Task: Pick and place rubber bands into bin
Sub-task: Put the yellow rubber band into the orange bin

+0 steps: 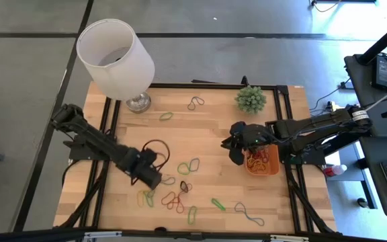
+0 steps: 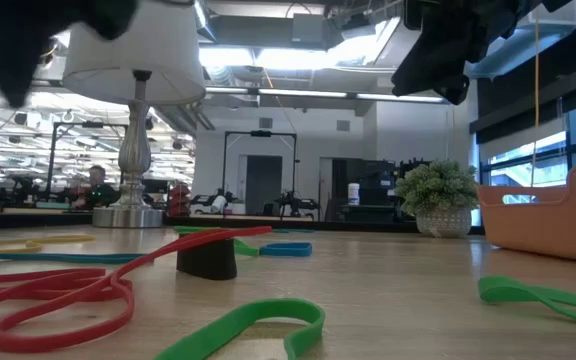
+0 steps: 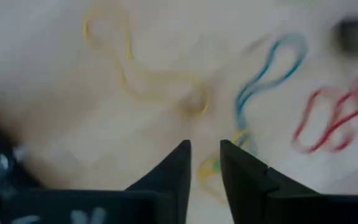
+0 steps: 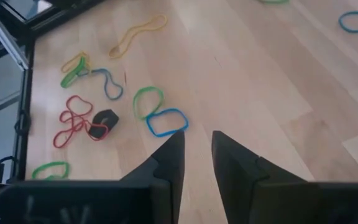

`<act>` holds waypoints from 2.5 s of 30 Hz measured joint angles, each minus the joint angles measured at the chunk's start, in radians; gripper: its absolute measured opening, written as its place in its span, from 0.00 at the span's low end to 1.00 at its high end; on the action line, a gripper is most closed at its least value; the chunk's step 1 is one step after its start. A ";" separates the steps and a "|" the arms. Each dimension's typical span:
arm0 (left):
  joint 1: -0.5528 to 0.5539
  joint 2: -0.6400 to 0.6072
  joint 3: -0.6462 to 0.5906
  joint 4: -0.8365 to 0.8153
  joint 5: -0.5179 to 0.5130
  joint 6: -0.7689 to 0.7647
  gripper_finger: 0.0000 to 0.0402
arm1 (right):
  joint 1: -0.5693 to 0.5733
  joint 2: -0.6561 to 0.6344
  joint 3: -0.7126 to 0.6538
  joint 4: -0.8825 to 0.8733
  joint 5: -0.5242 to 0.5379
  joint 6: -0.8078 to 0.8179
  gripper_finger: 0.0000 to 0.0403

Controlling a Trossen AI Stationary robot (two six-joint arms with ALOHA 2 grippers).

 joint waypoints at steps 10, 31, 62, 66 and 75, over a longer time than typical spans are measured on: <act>-0.190 0.009 -0.205 0.277 0.026 -0.066 0.35 | 0.000 -0.003 0.000 0.005 0.000 -0.003 0.21; -0.241 0.196 -0.190 0.373 0.099 0.121 0.02 | 0.000 -0.003 0.000 0.011 0.001 0.030 0.21; 0.120 -0.175 0.157 -0.122 -0.352 0.787 0.01 | 0.000 0.271 0.040 0.594 -0.035 -0.080 0.25; 0.215 -0.176 0.157 -0.054 -0.329 0.995 0.01 | 0.000 0.365 0.141 0.600 -0.035 -0.136 0.32; 0.411 -0.176 0.157 0.160 -0.155 1.308 0.01 | -0.002 0.573 0.440 0.528 0.030 -0.378 0.53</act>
